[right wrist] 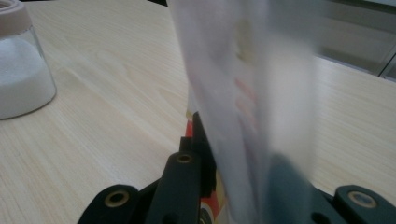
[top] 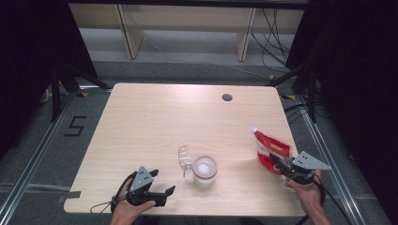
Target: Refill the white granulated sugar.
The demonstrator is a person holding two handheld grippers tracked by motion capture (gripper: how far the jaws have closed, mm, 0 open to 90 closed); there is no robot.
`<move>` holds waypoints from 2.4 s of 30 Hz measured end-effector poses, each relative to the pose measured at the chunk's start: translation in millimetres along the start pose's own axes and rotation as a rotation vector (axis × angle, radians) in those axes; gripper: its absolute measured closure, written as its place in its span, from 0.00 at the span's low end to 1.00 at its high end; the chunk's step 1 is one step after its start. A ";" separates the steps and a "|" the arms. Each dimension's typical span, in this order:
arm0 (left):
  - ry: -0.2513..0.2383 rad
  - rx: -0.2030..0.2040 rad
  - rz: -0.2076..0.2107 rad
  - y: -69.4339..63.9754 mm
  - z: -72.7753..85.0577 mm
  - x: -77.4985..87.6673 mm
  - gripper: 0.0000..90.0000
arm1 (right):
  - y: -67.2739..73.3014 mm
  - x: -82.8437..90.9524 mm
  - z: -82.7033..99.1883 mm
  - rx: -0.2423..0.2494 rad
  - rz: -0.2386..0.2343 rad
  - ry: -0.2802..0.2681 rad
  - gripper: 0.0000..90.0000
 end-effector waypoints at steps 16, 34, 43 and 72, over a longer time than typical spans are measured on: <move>-0.011 0.005 0.003 0.1 -1.0 0.0 0.17 | -4.7 2.9 4.3 -0.111 0.005 0.007 0.82; -0.007 -0.006 0.005 0.5 -0.8 0.3 0.17 | -7.4 11.0 0.6 -0.175 0.033 -0.026 0.56; -0.008 0.000 0.004 0.3 -0.9 0.4 0.17 | -12.6 13.9 -1.7 -0.139 0.063 -0.047 0.44; -0.004 0.009 0.000 0.6 -2.0 -0.8 0.17 | 9.7 59.3 11.5 -0.182 0.190 0.047 0.30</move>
Point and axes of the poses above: each handheld gripper's, and its own axes: x roughly backward along the jaws, z roughly out of its underside, y roughly to its left, the point moved 7 cm from there along -x, roughly forward along the jaws, and after that the axes turned 10 degrees about -x, right-handed, at the moved point
